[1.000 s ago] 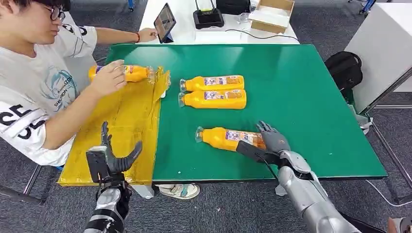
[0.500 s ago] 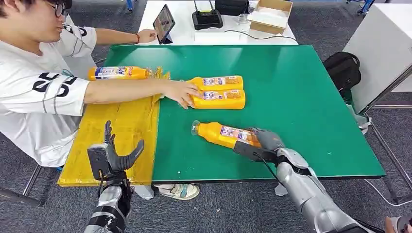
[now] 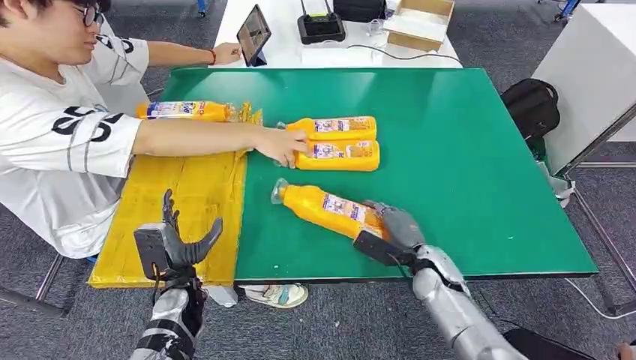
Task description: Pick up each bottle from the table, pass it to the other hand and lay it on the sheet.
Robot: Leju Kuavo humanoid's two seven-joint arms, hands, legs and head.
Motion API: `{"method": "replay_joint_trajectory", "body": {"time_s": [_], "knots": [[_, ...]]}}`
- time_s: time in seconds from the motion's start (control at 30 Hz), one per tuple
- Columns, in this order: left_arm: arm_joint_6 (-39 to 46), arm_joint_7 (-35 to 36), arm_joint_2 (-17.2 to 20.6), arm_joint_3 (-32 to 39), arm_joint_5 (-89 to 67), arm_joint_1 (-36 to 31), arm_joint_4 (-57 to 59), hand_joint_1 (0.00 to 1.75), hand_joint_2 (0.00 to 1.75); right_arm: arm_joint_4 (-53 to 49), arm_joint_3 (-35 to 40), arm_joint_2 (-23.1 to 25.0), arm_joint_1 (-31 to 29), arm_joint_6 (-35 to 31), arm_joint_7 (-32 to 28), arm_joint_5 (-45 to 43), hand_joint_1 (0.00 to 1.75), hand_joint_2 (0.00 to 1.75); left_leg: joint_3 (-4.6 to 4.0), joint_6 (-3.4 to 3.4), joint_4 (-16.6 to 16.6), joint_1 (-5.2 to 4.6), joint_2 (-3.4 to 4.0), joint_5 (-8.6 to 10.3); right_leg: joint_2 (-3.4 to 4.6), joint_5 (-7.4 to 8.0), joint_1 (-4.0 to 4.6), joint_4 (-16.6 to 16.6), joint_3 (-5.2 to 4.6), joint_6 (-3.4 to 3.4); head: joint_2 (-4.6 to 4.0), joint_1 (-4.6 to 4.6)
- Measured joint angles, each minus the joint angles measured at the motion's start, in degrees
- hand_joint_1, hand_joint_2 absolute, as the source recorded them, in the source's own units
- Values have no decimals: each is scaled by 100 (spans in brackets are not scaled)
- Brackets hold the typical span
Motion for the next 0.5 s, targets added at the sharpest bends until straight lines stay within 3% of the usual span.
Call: {"method": "replay_joint_trajectory", "body": {"time_s": [0.13,0.3,0.5], "knots": [[-24,46,-55,-20,28,42,-42,0,175,-623,-175,214,267,-203,-56,-61,175,175,-16,1,0,0,-10,1,-9,-8,-1,0,-11,10,0,2],[-449,267,-107,-169,317,191,-210,0,175,-1563,-565,541,682,-1278,-969,-560,175,175,-33,3,0,-4,-23,-2,-13,-11,-7,-2,-21,15,0,0],[-825,488,-175,-483,589,393,-529,0,175,-2412,-803,772,979,-1719,-1253,-665,175,175,-39,6,0,-4,-22,-6,-13,-14,-6,-4,-30,17,0,-2]]}}
